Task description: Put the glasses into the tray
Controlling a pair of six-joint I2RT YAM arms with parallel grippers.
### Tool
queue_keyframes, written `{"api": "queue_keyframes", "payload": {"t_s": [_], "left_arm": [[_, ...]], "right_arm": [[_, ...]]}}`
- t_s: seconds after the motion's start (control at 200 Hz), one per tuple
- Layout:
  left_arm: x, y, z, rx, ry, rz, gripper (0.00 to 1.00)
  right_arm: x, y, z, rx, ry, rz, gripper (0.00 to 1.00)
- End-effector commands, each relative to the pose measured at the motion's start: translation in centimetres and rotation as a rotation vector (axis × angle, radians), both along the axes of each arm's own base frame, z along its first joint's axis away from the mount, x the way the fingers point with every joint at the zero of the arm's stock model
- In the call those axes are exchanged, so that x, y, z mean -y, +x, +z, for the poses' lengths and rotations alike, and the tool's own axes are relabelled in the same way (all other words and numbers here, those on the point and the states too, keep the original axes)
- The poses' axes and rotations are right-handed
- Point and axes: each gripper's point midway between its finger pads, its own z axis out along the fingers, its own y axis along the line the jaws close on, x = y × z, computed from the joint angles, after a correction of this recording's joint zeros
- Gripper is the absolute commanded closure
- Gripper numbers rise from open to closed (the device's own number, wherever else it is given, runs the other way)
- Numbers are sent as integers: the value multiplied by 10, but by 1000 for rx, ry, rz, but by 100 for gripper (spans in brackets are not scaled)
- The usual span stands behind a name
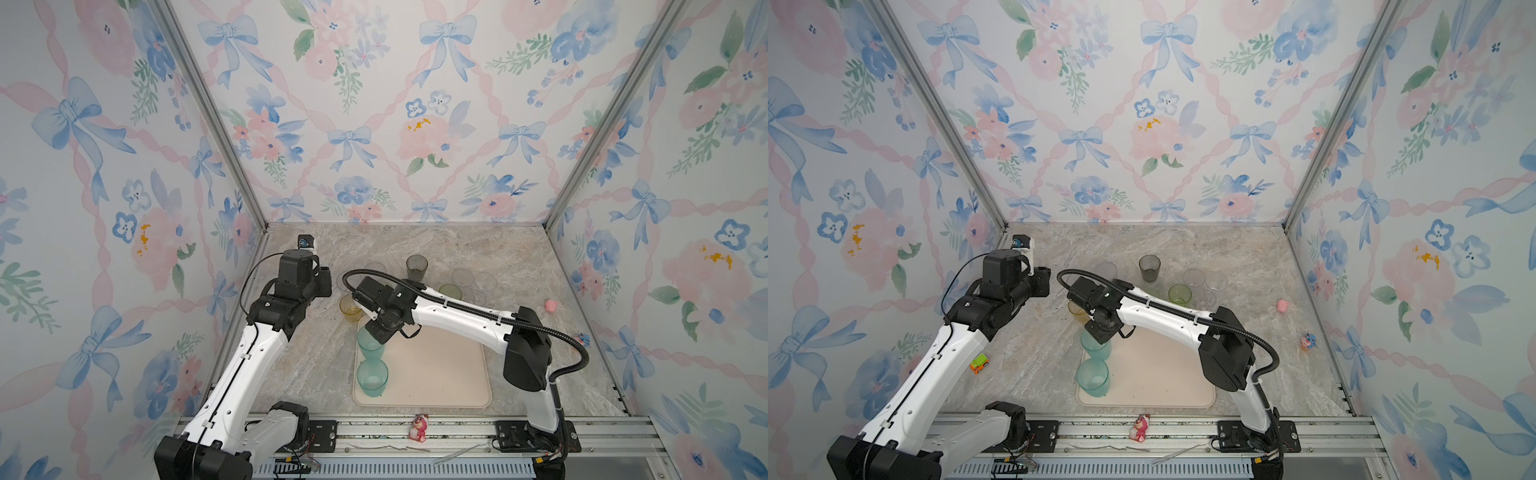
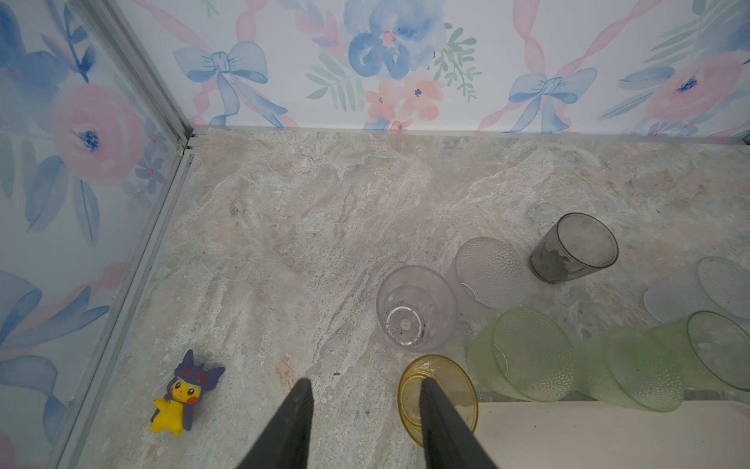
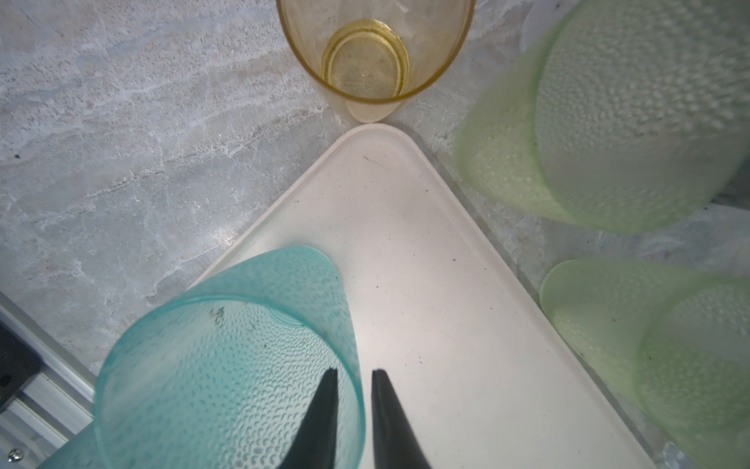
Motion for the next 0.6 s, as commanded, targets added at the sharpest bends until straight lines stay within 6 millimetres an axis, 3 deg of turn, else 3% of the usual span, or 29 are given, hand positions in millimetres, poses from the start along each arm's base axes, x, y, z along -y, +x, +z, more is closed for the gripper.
{"api": "queue_keyframes", "payload": {"t_s": [0.0,0.35,0.595], "left_arm": [[2,-1,-6,-18,-10,-14,55],[2,-2,-11,-30,-10,-17,57],[4,0,-24,-67,-15,-27,62]], "right_arm": [[0,-3,-1,-2,-1,5,76],[2,-1,11,8,33,-9,66],[3,9,51,24,186,-31,61]]}}
